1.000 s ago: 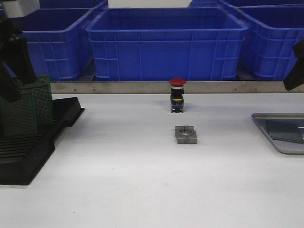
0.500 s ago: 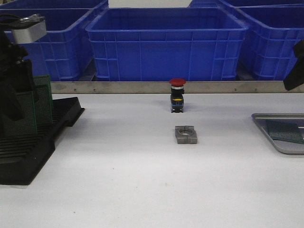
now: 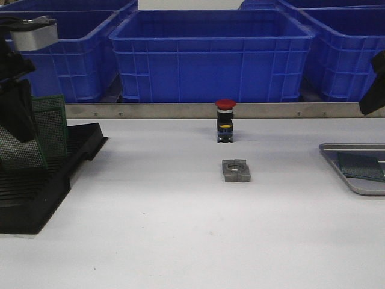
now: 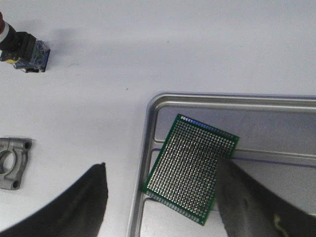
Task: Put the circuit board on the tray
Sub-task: 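Lift the second green board from the rack with the left gripper, then grasp the edge of the second board with the right gripper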
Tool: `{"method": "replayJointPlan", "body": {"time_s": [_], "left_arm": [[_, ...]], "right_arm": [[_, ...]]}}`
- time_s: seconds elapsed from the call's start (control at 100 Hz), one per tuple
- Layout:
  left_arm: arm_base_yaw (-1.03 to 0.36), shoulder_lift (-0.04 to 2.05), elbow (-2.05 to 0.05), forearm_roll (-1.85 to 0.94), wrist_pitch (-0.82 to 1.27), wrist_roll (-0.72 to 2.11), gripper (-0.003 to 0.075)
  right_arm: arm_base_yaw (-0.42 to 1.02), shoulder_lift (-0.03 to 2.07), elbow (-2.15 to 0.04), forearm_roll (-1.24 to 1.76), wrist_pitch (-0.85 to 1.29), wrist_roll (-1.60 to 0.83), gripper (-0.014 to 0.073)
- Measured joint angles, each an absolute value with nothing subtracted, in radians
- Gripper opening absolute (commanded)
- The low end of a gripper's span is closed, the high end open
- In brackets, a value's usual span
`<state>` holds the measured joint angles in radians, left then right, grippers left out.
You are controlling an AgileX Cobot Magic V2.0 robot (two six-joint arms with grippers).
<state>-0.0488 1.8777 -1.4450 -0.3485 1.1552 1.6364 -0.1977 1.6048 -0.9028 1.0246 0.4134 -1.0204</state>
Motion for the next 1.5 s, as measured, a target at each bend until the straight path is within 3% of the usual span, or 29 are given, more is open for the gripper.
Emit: {"method": "replayJointPlan", "body": {"time_s": [0.37,0.91,1.31,1.41,1.5], "left_arm": [[-0.097,1.856,-1.606,-0.346,1.213,1.591,-0.0020],[-0.336,1.830,-1.608,-0.702,1.221,1.587,-0.0020],[-0.472,1.830,-1.608,-0.782,1.221,1.587,-0.0020],[-0.482,1.830,-1.608,-0.782,1.221,1.587,-0.0020],[-0.485,1.830,-1.608,-0.784,1.221,1.587,-0.0020]], "right_arm": [[-0.166,1.473,-0.903,1.023,0.481,-1.050,0.0486],[0.302,1.360,-0.903,1.017,0.569,-1.415,0.0486],[0.378,1.397,-0.903,1.060,0.538,-1.433,0.0484],[0.379,1.406,-0.903,1.085,0.534,-1.435,0.0396],[0.379,1.415,-0.903,1.090,0.532,-1.435,0.0175]]}}
